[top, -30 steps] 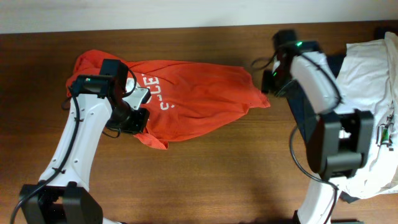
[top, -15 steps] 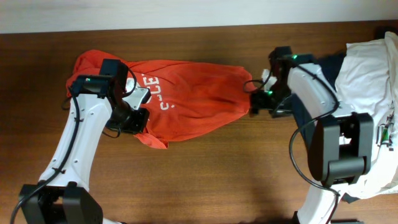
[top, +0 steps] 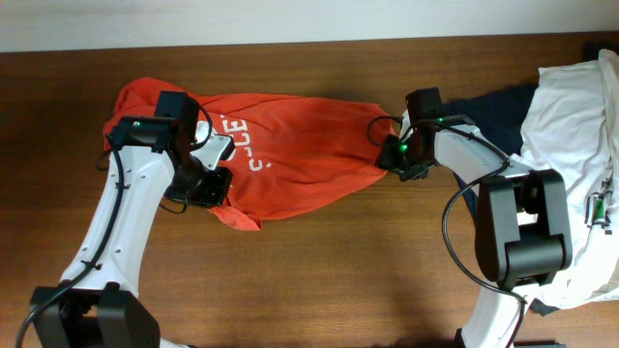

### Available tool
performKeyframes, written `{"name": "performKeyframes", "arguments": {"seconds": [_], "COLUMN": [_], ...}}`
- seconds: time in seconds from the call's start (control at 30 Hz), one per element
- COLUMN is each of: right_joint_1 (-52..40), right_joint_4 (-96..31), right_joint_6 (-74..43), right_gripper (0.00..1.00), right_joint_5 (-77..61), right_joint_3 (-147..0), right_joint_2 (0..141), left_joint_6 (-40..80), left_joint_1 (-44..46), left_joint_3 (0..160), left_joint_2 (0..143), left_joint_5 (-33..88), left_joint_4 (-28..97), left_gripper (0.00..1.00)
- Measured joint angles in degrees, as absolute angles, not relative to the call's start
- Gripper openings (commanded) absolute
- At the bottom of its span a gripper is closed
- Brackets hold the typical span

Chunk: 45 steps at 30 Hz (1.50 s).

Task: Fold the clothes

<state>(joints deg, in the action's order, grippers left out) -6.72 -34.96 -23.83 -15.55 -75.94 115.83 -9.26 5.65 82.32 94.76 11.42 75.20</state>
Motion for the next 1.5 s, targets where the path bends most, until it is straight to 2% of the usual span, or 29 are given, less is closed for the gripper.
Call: {"name": "performKeyframes", "arguments": {"seconds": [0.03, 0.2, 0.23, 0.33, 0.4, 0.47, 0.57, 0.67, 0.7, 0.73, 0.77, 0.8, 0.83, 0.9, 0.97, 1.13, 1.33, 1.4, 1.43, 1.5], "right_joint_1": [-6.7, -6.8, -6.7, -5.8, -3.2, 0.8, 2.1, 1.7, 1.7, 1.7, 1.7, 1.7, 1.7, 1.7, 1.7, 1.7, 1.7, 1.7, 1.7, 1.7], "right_joint_4": [-34.6, -36.1, -39.0, -59.9, -65.3, -66.8, -66.5, -66.2, -66.2, -66.2, -66.2, -66.2, -66.2, -66.2, -66.2, -66.2, -65.9, -66.0, -65.9, -66.0], "right_joint_6": [-24.5, -25.0, -24.7, -24.6, -26.0, -27.1, -26.4, -26.0, -25.8, -25.7, -25.7, -25.6, -25.5, -25.5, -25.4, -25.3, -24.4, -24.2, -24.1, -24.0], "right_gripper": [0.05, 0.04, 0.04, 0.04, 0.04, 0.04, 0.04, 0.04, 0.04, 0.04, 0.04, 0.04, 0.04, 0.04, 0.04, 0.04, 0.04, 0.05, 0.05, 0.04], "right_joint_5": [-14.1, -10.3, -10.1, -1.5, 4.5, 8.6, 9.7, 10.1, 10.1, 10.1, 10.1, 10.1, 10.2, 10.3, 10.3, 10.3, 10.3, 10.3, 10.3, 10.3], "right_joint_3": [-75.9, -76.0, -76.1, -78.0, -78.1, -78.3, -78.5, -78.5, -78.5, -78.5, -78.5, -78.5, -78.5, -78.5, -78.5, -78.5, -78.5, -78.5, -78.5, -78.5], "right_joint_2": [115.8, 115.8, 115.8, 115.2, 113.6, 112.4, 112.4, 112.4, 112.4, 112.4, 112.4, 112.4, 112.3, 112.3, 112.3, 112.3, 112.3, 112.3, 112.3, 112.3], "left_joint_6": [-9.2, -9.2, -9.2, -9.3, -9.2, -9.3, -12.5, -17.8, -19.8, -21.1, -22.6, -23.8, -24.1, -20.0, -11.4, 18.0, 34.7, 38.4, 40.5, 42.3], "left_joint_1": [5.7, 5.7, 5.7, 5.7, 5.7, 5.7, 6.9, 13.2, 16.8, 18.9, 22.0, 26.3, 28.9, 32.2, 31.7, 22.7, 12.2, 9.3, 7.6, 6.0], "left_joint_3": [82.3, 82.3, 82.3, 82.3, 81.8, 80.1, 75.7, 71.4, 70.1, 69.5, 69.1, 69.0, 69.0, 68.9, 68.8, 68.7, 62.0, 58.9, 56.5, 53.1], "left_joint_2": [94.8, 94.8, 94.8, 94.8, 94.7, 94.7, 94.7, 94.7, 94.7, 94.7, 94.7, 94.7, 94.7, 94.7, 94.7, 94.7, 94.7, 94.6, 94.6, 94.6], "left_joint_5": [11.4, 11.4, 11.4, 11.7, 13.1, 15.2, 21.1, 27.8, 30.0, 31.5, 32.4, 32.9, 32.8, 28.1, 20.3, 4.0, -0.3, -0.4, -0.4, -0.2], "left_joint_4": [75.2, 75.2, 75.2, 76.1, 75.9, 75.4, 75.1, 76.1, 76.0, 76.1, 75.6, 75.0, 74.7, 71.8, 69.7, 65.1, 50.6, 45.8, 41.7, 33.9], "left_gripper": [0.02, 0.02, 0.02, 0.03, 0.03, 0.03, 0.05, 0.06, 0.13, 0.66, 0.86, 0.87, 0.93, 0.93, 0.93, 0.95, 0.93, 0.89, 0.83, 0.76]}}
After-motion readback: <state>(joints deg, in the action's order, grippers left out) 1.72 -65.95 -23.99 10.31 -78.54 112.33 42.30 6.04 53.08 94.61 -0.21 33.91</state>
